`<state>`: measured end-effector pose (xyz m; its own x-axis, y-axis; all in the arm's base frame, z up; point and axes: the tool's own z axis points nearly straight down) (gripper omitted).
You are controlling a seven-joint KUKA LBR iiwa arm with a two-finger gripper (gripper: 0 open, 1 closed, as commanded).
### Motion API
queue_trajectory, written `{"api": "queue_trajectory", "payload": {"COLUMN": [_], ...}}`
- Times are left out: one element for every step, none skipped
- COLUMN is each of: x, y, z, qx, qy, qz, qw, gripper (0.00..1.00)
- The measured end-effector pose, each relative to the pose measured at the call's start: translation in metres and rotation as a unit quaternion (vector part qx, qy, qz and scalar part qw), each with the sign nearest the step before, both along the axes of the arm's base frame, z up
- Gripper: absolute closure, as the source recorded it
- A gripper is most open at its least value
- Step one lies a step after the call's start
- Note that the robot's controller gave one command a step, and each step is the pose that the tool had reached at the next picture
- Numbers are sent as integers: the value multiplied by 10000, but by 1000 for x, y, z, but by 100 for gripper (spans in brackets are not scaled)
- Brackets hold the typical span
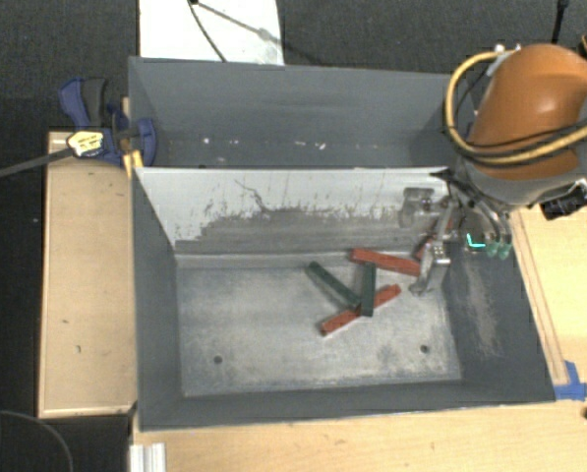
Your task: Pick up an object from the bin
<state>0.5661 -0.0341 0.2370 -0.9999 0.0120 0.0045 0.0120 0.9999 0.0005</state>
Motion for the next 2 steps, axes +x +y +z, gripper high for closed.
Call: {"api": "queue_trajectory", "payload": {"x": [-19,4], "y": [-9,22], "z": [-156,-167], "qx": [6,6], "qy": [-8,-52], "qz": [1164,2222], "qw": [9932,9750], "gripper": [0,0]}}
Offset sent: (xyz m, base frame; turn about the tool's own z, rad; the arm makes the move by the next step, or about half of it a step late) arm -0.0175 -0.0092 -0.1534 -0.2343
